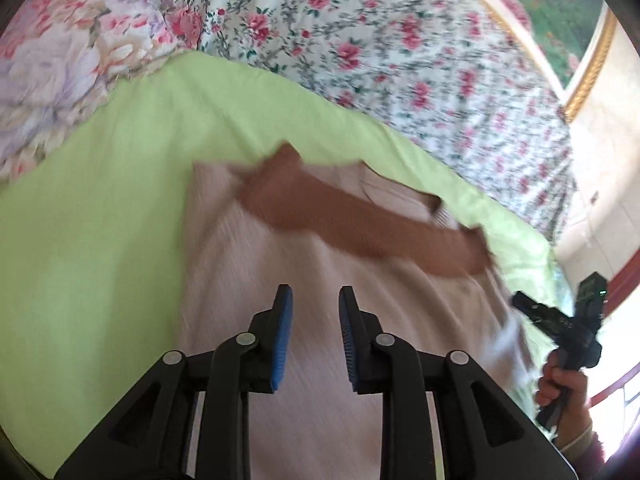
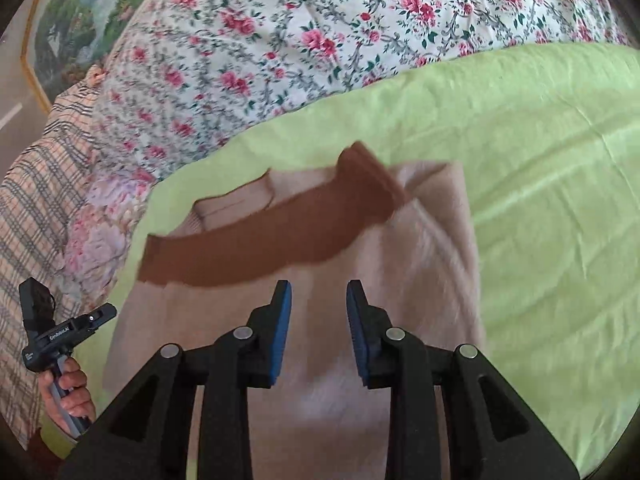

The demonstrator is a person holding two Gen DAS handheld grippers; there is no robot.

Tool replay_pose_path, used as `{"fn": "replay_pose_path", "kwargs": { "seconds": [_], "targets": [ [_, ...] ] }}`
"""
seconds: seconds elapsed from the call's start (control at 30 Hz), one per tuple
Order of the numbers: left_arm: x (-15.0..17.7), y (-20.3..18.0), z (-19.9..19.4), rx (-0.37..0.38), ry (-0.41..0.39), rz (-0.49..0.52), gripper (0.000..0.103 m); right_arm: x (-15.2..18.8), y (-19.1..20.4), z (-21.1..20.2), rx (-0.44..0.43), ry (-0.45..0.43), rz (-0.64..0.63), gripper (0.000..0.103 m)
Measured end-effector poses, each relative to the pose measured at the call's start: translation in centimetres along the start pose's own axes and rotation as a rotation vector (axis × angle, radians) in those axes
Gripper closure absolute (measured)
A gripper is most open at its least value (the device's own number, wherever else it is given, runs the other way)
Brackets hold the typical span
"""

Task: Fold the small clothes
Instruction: 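Press and straighten the folded sweater edge with the left tool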

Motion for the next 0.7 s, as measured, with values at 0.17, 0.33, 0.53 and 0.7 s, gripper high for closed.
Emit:
{"fn": "replay_pose_path", "kwargs": {
  "seconds": [0.17,0.33,0.53,0.7],
  "targets": [
    [5.3,-0.4,-2.8,0.040,0.039,-0.056,0.076,3.9,2.2,-1.8,-0.035,0.019,0.027,0.072],
    [9.6,0.2,-4.8,0.054,0.072,-0.112,0.073,6.7,3.4,-3.7,-0.055,0.021,0.061,0.069],
    [12.9,1.3,-5.1,0.048,0.112,-0.179,0.063,8.1,5.0,-4.4,-0.078,0.042,0.048,0.067],
    [13.8,1.5,-4.7,0.048,0.112,-0.226,0.058,8.6,6.0,-4.9,-0.097,0.044,0.038,0.065]
  ]
}}
Point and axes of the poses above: each gripper's, at about its wrist camera, not at the fingertips, and z roughly the way its jaws point, y to its left, x to its underside, the point moved 4 cm from there along z, roughly the way its jaws point, and after that the axes turned 12 degrees about -z, right-handed, at the moved point
